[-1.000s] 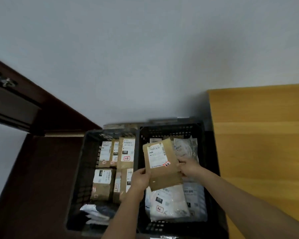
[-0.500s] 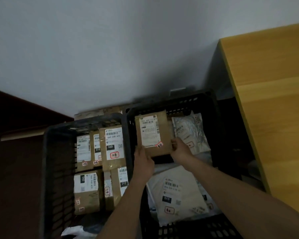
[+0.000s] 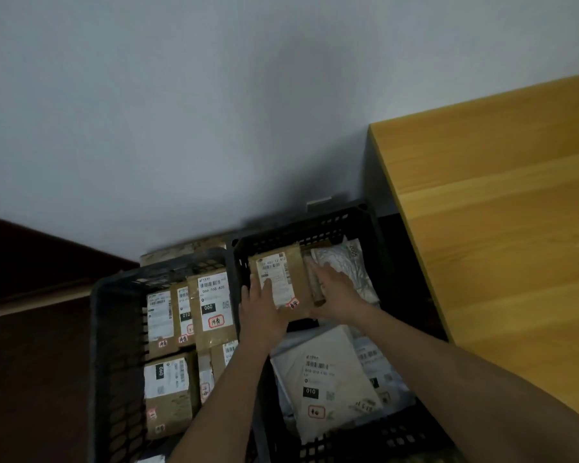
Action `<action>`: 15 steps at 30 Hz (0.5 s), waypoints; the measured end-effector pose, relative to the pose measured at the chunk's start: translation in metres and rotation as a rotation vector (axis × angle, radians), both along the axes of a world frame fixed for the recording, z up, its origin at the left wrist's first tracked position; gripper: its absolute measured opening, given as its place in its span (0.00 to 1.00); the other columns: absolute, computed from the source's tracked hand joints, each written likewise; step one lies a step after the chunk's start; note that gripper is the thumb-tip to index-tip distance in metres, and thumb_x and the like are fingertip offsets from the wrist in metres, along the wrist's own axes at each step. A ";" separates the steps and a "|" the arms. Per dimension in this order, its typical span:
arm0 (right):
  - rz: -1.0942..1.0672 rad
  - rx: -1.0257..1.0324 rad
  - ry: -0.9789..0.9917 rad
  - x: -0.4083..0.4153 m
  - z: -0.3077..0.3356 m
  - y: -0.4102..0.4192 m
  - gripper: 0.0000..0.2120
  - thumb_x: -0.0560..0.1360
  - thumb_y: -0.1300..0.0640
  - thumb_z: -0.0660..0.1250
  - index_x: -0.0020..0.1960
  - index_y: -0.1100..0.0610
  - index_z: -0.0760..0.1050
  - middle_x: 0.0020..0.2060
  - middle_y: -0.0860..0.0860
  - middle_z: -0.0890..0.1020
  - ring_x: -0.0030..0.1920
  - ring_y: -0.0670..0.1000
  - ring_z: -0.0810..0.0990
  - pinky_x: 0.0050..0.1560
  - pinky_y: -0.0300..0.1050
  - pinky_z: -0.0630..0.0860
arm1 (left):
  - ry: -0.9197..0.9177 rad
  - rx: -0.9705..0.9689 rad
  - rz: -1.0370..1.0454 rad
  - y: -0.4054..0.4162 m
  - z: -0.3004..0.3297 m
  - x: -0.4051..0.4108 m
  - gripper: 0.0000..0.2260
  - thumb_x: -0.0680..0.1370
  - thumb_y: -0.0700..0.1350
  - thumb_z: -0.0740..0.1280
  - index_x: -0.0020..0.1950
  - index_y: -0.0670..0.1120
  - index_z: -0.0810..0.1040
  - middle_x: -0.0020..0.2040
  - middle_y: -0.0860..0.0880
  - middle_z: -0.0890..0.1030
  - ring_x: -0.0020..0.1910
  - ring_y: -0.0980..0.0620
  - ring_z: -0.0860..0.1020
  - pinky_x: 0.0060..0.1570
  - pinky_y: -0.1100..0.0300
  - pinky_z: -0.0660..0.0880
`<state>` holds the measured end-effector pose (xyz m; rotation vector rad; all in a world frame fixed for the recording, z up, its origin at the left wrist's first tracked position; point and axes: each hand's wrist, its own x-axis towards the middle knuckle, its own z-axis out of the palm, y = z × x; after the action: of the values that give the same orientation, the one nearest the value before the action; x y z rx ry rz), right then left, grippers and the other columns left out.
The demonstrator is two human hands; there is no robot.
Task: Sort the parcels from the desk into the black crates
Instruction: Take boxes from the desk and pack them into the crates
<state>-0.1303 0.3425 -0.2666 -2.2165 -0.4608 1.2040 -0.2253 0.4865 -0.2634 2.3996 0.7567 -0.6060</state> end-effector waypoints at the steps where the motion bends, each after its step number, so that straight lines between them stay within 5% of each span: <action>1: 0.048 -0.060 -0.045 0.004 0.014 -0.001 0.54 0.66 0.39 0.75 0.78 0.37 0.40 0.80 0.52 0.49 0.79 0.61 0.46 0.75 0.65 0.50 | 0.015 0.053 -0.041 0.000 0.016 0.004 0.32 0.81 0.48 0.62 0.80 0.45 0.51 0.81 0.42 0.43 0.79 0.39 0.43 0.77 0.44 0.46; 6: 0.134 -0.177 -0.389 0.023 0.096 -0.024 0.55 0.70 0.41 0.75 0.77 0.35 0.35 0.78 0.47 0.32 0.77 0.62 0.32 0.73 0.70 0.38 | 0.000 0.181 -0.139 -0.009 0.102 0.027 0.38 0.81 0.51 0.63 0.80 0.54 0.38 0.79 0.46 0.31 0.78 0.38 0.36 0.75 0.40 0.43; 15: -0.019 -0.261 -0.778 0.071 0.238 -0.133 0.56 0.70 0.39 0.74 0.76 0.37 0.30 0.77 0.49 0.30 0.76 0.63 0.30 0.71 0.73 0.37 | -0.252 0.350 -0.421 -0.095 0.236 0.120 0.45 0.78 0.63 0.63 0.77 0.57 0.31 0.76 0.47 0.26 0.77 0.36 0.36 0.74 0.36 0.45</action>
<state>-0.0592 0.2096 -0.0283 -2.8695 -0.5956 0.3514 -0.1057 0.3910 -0.0275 2.9196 0.2625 -0.3336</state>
